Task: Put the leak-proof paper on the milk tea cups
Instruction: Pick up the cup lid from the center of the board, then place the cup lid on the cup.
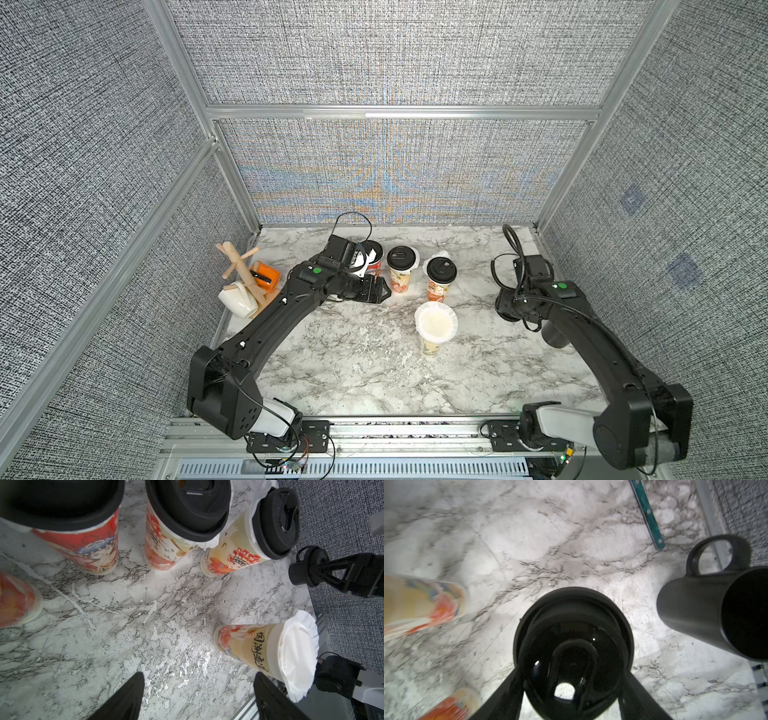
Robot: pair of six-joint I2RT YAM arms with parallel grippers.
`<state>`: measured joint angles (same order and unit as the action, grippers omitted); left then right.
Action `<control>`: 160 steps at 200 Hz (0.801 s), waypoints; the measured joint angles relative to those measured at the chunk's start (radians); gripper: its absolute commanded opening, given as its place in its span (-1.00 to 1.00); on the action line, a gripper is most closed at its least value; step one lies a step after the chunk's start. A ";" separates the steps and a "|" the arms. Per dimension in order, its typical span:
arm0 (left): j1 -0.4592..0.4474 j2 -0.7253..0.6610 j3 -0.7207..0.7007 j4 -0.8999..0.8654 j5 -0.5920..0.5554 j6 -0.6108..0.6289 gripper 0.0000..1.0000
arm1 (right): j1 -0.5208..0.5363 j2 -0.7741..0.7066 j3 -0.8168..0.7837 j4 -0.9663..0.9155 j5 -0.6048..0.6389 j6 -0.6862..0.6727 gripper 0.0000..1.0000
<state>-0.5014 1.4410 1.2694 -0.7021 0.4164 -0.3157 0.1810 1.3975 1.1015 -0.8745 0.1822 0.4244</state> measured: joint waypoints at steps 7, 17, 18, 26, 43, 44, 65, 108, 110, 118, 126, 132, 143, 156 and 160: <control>0.000 -0.005 0.000 -0.006 -0.008 0.000 0.68 | 0.041 -0.007 0.045 -0.035 0.004 -0.003 0.26; 0.000 -0.011 0.000 -0.014 -0.018 -0.004 0.68 | 0.095 -0.013 0.103 -0.082 0.014 -0.006 0.26; 0.000 -0.012 0.000 -0.015 -0.019 -0.004 0.68 | 0.104 -0.014 0.111 -0.089 0.015 -0.007 0.26; 0.000 -0.018 0.000 -0.020 -0.025 -0.004 0.68 | 0.151 -0.014 0.159 -0.130 0.019 -0.008 0.26; 0.000 -0.031 -0.005 -0.030 -0.036 -0.007 0.68 | 0.256 -0.003 0.254 -0.208 0.023 -0.011 0.26; 0.000 -0.031 -0.005 -0.031 -0.037 -0.008 0.68 | 0.260 -0.002 0.258 -0.211 0.023 -0.011 0.26; 0.000 -0.044 -0.009 -0.047 -0.058 -0.008 0.69 | 0.386 0.038 0.359 -0.293 0.023 -0.011 0.26; 0.000 -0.056 -0.009 -0.071 -0.096 -0.011 0.69 | 0.572 0.148 0.480 -0.384 0.017 -0.011 0.26; 0.000 -0.056 -0.009 -0.073 -0.097 -0.011 0.68 | 0.578 0.153 0.483 -0.386 0.017 -0.011 0.26; 0.000 -0.056 -0.009 -0.078 -0.101 -0.011 0.68 | 0.599 0.173 0.492 -0.392 0.013 -0.011 0.26; 0.000 -0.056 -0.009 -0.082 -0.103 -0.011 0.68 | 0.616 0.188 0.496 -0.393 0.008 -0.011 0.26; 0.000 -0.056 -0.009 -0.085 -0.103 -0.011 0.68 | 0.628 0.198 0.496 -0.393 0.001 -0.011 0.26; 0.000 -0.056 -0.009 -0.085 -0.103 -0.011 0.69 | 0.647 0.210 0.495 -0.391 -0.009 -0.011 0.26; 0.000 -0.056 -0.009 -0.085 -0.103 -0.011 0.68 | 0.666 0.223 0.488 -0.382 -0.020 -0.011 0.26; 0.000 -0.056 -0.009 -0.085 -0.103 -0.011 0.68 | 0.670 0.226 0.486 -0.380 -0.024 -0.011 0.26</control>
<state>-0.5014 1.3849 1.2602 -0.7872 0.3134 -0.3267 0.8509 1.6238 1.5871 -1.2545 0.1581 0.4137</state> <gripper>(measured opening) 0.843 0.668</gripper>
